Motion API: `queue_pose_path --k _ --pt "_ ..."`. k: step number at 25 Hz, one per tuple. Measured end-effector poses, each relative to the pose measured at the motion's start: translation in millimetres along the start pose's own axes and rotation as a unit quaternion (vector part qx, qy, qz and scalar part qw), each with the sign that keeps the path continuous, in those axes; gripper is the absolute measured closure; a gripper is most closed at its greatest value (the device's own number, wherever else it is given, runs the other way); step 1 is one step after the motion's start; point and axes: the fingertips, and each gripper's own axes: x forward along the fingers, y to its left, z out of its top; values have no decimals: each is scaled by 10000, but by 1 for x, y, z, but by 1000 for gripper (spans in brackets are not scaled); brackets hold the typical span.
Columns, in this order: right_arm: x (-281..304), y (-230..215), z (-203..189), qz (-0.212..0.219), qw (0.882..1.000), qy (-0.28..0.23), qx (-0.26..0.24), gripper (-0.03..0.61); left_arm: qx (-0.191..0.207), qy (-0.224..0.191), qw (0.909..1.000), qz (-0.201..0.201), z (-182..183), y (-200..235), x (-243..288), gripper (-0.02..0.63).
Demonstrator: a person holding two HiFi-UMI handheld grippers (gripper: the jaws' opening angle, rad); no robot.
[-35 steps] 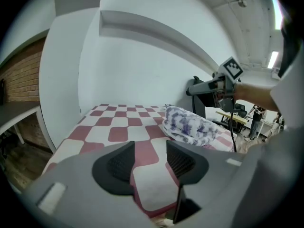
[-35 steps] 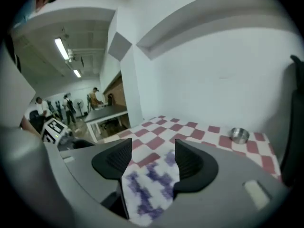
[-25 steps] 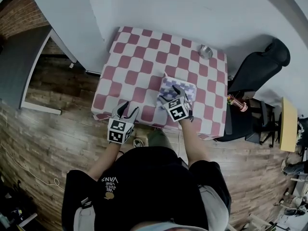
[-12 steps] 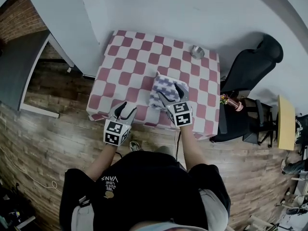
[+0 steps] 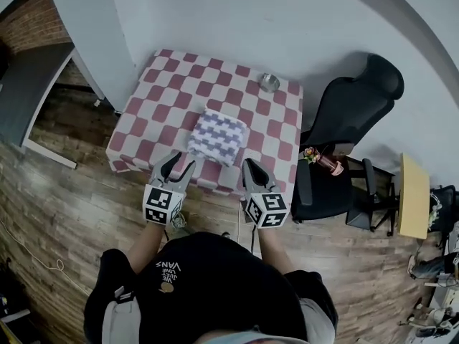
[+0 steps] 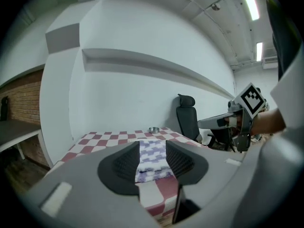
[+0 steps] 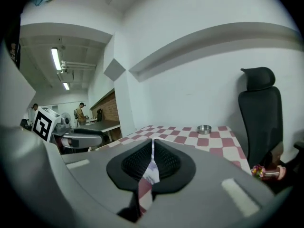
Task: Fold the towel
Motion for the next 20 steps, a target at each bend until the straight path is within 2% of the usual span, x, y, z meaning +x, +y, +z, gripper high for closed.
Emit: queue_pose_path --k 1,5,9,13,20 --pt "-12 -5 -3 -15 10000 16 -9 569 -17 -12 10000 40 1 -10 -4 446" --pt "-53 -24 -11 0 9998 32 -181 572 -20 -88 9997 233 0 -47 -21 508" --pt "-84 -34 -21 222 9992 78 -321 573 -33 -144 9988 458 -5 -78 -36 583" --pt "-100 -32 -31 562 9974 123 -439 574 -44 -65 9985 544 -14 -103 -46 604" --pt "-112 -30 -49 909 9940 380 -465 574 -53 92 9982 588 -32 -135 -54 611"
